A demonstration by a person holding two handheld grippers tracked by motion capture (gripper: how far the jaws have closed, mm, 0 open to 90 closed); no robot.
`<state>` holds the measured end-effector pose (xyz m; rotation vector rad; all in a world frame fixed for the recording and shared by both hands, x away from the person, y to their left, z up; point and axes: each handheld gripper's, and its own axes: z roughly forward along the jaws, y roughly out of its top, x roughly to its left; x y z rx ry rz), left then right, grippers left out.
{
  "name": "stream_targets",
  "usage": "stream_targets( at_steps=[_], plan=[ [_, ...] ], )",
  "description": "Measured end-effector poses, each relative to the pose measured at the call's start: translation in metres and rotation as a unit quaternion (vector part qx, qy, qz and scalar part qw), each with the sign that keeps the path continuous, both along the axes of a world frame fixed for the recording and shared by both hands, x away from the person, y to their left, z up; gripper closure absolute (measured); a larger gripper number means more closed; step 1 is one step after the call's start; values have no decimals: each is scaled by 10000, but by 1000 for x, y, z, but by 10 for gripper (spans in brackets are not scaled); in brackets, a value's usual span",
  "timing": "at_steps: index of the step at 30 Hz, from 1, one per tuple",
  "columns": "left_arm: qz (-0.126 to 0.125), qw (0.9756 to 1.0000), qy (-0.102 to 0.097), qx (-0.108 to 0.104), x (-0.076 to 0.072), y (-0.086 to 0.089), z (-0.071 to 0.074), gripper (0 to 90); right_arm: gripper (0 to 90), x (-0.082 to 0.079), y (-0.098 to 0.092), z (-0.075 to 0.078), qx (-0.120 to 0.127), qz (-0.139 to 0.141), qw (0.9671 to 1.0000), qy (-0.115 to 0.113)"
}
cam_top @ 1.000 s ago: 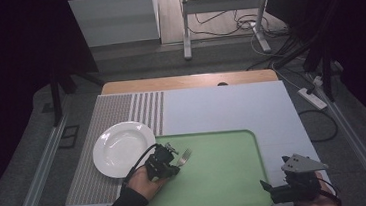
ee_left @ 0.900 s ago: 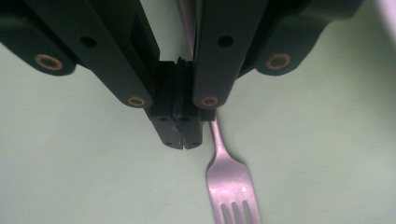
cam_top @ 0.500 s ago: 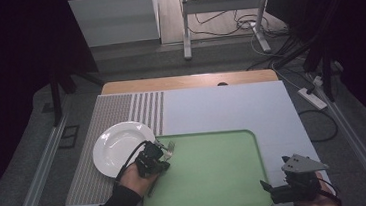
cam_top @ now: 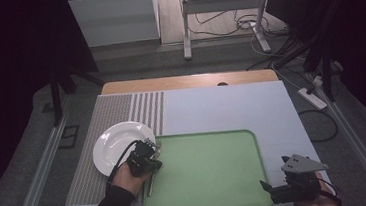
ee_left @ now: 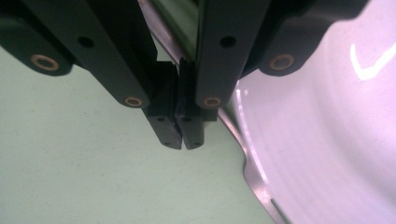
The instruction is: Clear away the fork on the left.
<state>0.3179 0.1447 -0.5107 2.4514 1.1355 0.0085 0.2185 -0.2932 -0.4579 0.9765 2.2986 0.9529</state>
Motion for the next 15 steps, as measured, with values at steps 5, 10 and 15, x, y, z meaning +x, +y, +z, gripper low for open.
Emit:
stream_targets(
  at_steps=[5,10,15],
  plan=[
    [20,10000,2,-14,0,1,0,856,0,0,0,0,-9,11,10000,-5],
    [-11,9998,-2,-208,-2,0,4,823,0,0,0,0,-4,12,10000,-4],
    [-116,9990,-50,-422,-5,0,10,723,0,0,1,0,-6,17,10000,0]
  ],
)
